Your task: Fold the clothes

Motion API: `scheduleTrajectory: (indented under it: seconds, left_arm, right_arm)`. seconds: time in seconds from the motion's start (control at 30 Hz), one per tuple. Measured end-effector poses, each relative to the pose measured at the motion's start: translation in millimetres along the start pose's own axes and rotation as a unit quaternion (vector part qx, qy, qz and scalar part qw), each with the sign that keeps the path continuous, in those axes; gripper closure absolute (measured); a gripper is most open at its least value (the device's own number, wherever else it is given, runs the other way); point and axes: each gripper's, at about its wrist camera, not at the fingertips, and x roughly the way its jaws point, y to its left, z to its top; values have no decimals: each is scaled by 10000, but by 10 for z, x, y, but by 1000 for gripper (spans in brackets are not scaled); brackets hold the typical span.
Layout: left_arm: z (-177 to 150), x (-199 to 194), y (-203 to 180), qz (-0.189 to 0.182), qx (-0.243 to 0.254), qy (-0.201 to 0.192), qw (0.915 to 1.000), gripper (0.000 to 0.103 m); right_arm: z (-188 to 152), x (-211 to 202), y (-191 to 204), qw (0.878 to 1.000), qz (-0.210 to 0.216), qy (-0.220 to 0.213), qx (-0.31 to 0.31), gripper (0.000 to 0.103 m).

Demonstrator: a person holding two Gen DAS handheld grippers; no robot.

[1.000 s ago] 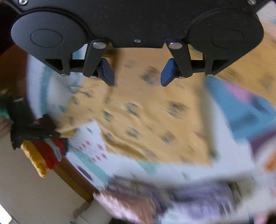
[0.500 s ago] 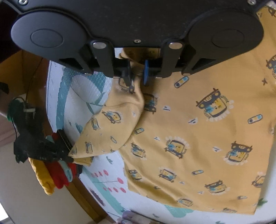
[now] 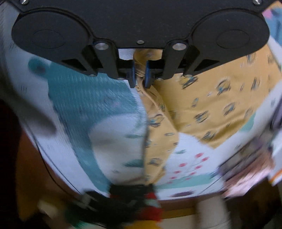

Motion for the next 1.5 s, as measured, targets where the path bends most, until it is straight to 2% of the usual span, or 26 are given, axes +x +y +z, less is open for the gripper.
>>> scheduleTrajectory:
  seconds: [0.13,0.23,0.27,0.4,0.57,0.67,0.7,0.77,0.87,1.0,1.13,1.2,1.27,1.43,1.5]
  left_arm:
    - [-84,133,-291,152,881,106,9959,95]
    - [-115,159,-375,211,1187,117,9926,95]
    - [-117,171,-373,209,1192,120,9926,95]
    - [-105,187,-300,171,1021,144,9945,95]
    - [-88,191,-246,130,760,168,9969,95]
    - [-93,177,-243,101,633,178,9978,95]
    - [-95,177,-235,86,583,182,9981,95]
    - [-94,177,-216,53,473,188,9987,95]
    - [-91,172,-197,27,351,191,9992,95]
    - [-96,166,-246,76,482,186,9986,95]
    - [-101,168,-253,100,536,189,9983,95]
    - [-105,167,-247,111,532,193,9983,95]
    - [-114,167,-243,121,526,200,9983,95]
    - [-116,168,-259,143,592,212,9979,95]
    - [-112,180,-281,168,708,214,9971,95]
  right_arm:
    - [-39,57,-15,9975,-484,348,-371,85]
    - [-6,40,10,9964,-590,330,-512,73]
    - [11,44,43,9961,-579,301,-596,67]
    - [97,220,300,9876,-532,417,-1416,58]
    - [121,586,515,9645,-701,825,-2409,57]
    - [78,726,536,9519,-776,1017,-2785,60]
    - [65,734,540,9497,-776,995,-2866,67]
    - [83,689,557,9504,-680,878,-2907,92]
    - [135,553,596,9539,-423,657,-2897,93]
    - [204,170,657,9612,53,210,-2750,93]
    - [185,-148,579,9610,309,138,-2744,93]
    - [132,-277,511,9567,309,215,-2887,93]
    - [19,-378,486,9464,204,392,-3201,93]
    - [-350,-530,389,9177,-264,990,-3839,93]
    - [-461,-543,286,9143,-490,1154,-3851,93]
